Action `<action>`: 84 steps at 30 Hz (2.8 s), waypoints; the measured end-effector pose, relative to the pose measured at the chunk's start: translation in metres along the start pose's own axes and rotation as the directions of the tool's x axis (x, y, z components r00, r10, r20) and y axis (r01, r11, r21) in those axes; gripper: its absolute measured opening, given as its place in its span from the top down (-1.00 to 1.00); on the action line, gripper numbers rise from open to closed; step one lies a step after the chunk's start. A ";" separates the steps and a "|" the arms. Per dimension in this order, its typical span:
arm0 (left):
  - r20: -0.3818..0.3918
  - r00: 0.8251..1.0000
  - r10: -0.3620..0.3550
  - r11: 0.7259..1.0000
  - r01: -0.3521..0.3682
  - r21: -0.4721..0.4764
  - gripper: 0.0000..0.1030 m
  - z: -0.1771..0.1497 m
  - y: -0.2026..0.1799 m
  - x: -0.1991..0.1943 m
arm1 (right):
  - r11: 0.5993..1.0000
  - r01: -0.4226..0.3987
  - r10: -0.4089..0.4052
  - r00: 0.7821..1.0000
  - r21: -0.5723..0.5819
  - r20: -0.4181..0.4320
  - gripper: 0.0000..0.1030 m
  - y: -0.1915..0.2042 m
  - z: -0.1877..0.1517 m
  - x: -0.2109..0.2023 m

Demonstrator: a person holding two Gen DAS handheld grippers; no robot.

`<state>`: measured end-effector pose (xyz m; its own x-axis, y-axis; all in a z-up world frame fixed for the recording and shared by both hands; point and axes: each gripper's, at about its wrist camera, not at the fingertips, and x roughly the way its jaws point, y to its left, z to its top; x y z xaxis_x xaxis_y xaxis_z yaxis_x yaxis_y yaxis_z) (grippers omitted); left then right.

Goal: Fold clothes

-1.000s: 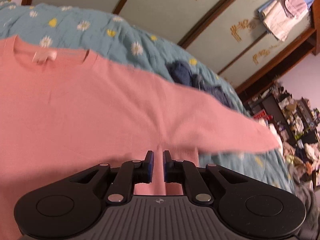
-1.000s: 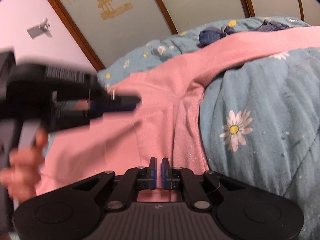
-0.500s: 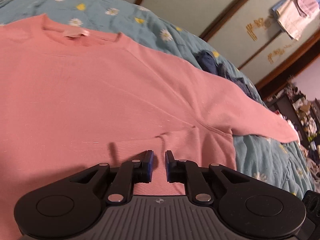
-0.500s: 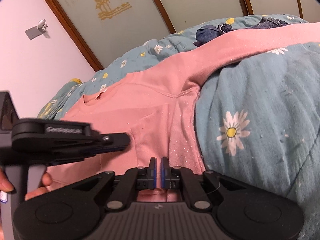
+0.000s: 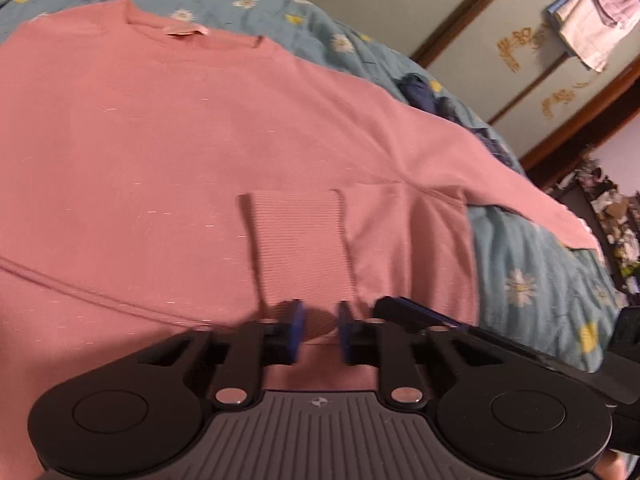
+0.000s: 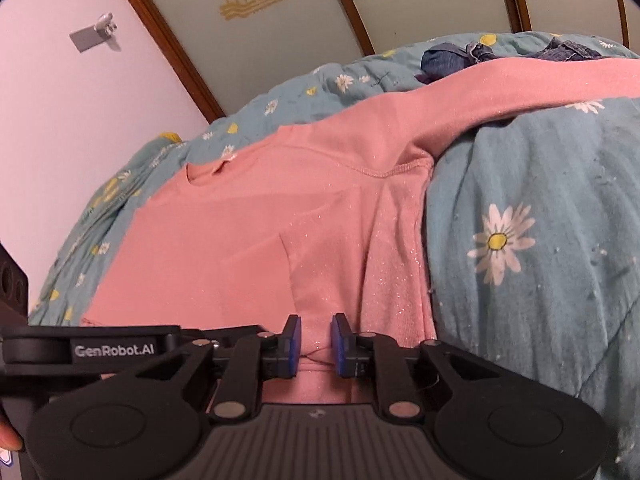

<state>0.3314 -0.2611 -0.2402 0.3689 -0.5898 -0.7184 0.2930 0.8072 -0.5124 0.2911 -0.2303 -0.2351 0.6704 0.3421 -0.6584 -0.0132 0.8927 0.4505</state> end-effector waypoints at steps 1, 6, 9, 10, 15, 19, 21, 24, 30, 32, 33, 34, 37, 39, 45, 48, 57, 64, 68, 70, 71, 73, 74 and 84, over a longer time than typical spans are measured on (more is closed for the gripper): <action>0.001 1.000 -0.009 1.000 0.009 -0.012 0.89 -0.001 0.003 -0.001 | 1.000 -0.002 0.002 1.000 0.002 -0.002 0.72 -0.001 0.000 0.000; 0.002 1.000 -0.019 0.999 0.019 -0.043 0.88 -0.004 0.014 -0.014 | 1.000 -0.008 0.008 1.000 0.009 -0.001 0.72 -0.002 -0.001 0.000; 0.036 0.997 0.062 0.998 -0.063 0.026 0.56 -0.008 0.012 -0.032 | 1.000 -0.008 0.008 1.000 0.010 0.002 0.72 -0.002 -0.001 0.000; 0.039 0.997 0.063 0.998 -0.064 0.026 0.55 -0.008 0.013 -0.039 | 1.000 -0.009 0.009 1.000 0.009 0.003 0.72 -0.002 -0.001 0.000; 0.101 0.992 0.071 0.997 -0.074 0.025 0.19 -0.010 0.019 -0.096 | 1.000 -0.015 0.015 1.000 0.001 0.015 0.67 0.000 -0.002 -0.002; 0.174 0.979 0.107 0.993 -0.113 0.023 -0.08 -0.016 0.033 -0.155 | 0.999 -0.036 0.036 0.998 -0.007 0.055 0.54 0.003 -0.004 -0.010; 0.218 0.968 0.128 0.992 -0.129 -0.007 -0.16 -0.023 0.050 -0.183 | 0.999 -0.040 0.041 0.996 -0.013 0.079 0.54 0.005 -0.006 -0.015; 0.296 0.937 0.184 0.983 -0.169 -0.078 -0.21 -0.037 0.082 -0.219 | 1.000 -0.022 0.023 0.992 -0.008 0.123 0.54 0.010 -0.008 -0.022; 0.359 0.907 0.220 0.966 -0.153 -0.206 -0.21 -0.053 0.133 -0.245 | 0.997 0.019 -0.036 0.971 0.075 0.234 0.53 0.017 -0.017 -0.043; 0.382 0.899 0.213 0.972 -0.155 -0.176 -0.21 -0.052 0.133 -0.248 | 0.996 0.025 -0.046 0.966 0.083 0.256 0.49 0.024 -0.017 -0.052; 0.394 0.894 0.213 0.975 -0.167 -0.149 -0.21 -0.052 0.132 -0.249 | 0.995 0.028 -0.051 0.964 0.093 0.260 0.31 0.029 -0.016 -0.057; 0.403 0.889 0.216 0.976 -0.183 -0.120 -0.21 -0.051 0.130 -0.250 | 0.994 0.030 -0.058 0.964 0.107 0.261 0.15 0.032 -0.014 -0.061; 0.417 0.888 0.195 0.981 -0.175 -0.086 -0.21 -0.053 0.133 -0.252 | 0.991 0.042 -0.075 0.961 0.127 0.267 0.16 0.034 -0.005 -0.075; 0.419 0.888 0.191 0.981 -0.163 -0.102 -0.22 -0.054 0.142 -0.253 | 0.990 0.066 -0.098 0.958 0.125 0.271 0.16 0.037 0.007 -0.090; 0.427 0.873 0.233 0.967 -0.161 -0.200 -0.22 -0.049 0.157 -0.254 | 0.994 0.087 -0.104 0.953 0.071 0.283 0.15 0.062 0.026 -0.108; 0.427 0.878 0.218 0.968 -0.137 -0.211 -0.23 -0.050 0.162 -0.253 | 0.995 0.060 -0.082 0.949 0.080 0.306 0.15 0.078 0.022 -0.107; 0.397 0.897 0.192 0.974 -0.123 -0.193 -0.23 -0.053 0.165 -0.239 | 0.891 0.134 -0.335 0.838 0.433 0.431 0.15 -0.045 0.084 -0.164; 0.380 0.907 0.181 0.979 -0.132 -0.153 -0.23 -0.053 0.157 -0.221 | 0.634 -0.063 -0.511 0.714 0.771 0.478 0.11 -0.219 0.096 -0.228; 0.372 0.906 0.201 0.978 -0.165 -0.128 -0.23 -0.050 0.153 -0.212 | 0.603 0.011 -0.566 0.710 0.797 0.419 0.12 -0.272 0.105 -0.233; 0.362 0.906 0.218 0.975 -0.187 -0.118 -0.23 -0.045 0.150 -0.202 | 0.591 0.024 -0.574 0.715 0.806 0.400 0.13 -0.292 0.106 -0.228; 0.356 0.909 0.219 0.975 -0.189 -0.119 -0.23 -0.044 0.150 -0.198 | 0.582 0.023 -0.572 0.723 0.813 0.388 0.13 -0.302 0.107 -0.223; 0.339 0.914 0.223 0.974 -0.192 -0.123 -0.23 -0.041 0.150 -0.189 | 0.568 0.033 -0.570 0.736 0.822 0.365 0.14 -0.320 0.113 -0.210; 0.328 0.917 0.226 0.973 -0.195 -0.124 -0.23 -0.040 0.151 -0.185 | 0.566 0.036 -0.570 0.739 0.824 0.359 0.15 -0.323 0.114 -0.207; 0.265 0.922 0.284 0.959 -0.272 -0.082 -0.23 -0.035 0.144 -0.151 | 0.525 0.017 -0.575 0.744 0.851 0.340 0.57 -0.376 0.127 -0.171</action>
<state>0.2868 -0.0552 -0.2219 0.6567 -0.3199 -0.6829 0.1082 0.9362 -0.3345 0.2761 -0.6614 -0.2153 0.7585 -0.3584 -0.5443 0.6360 0.2249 0.7382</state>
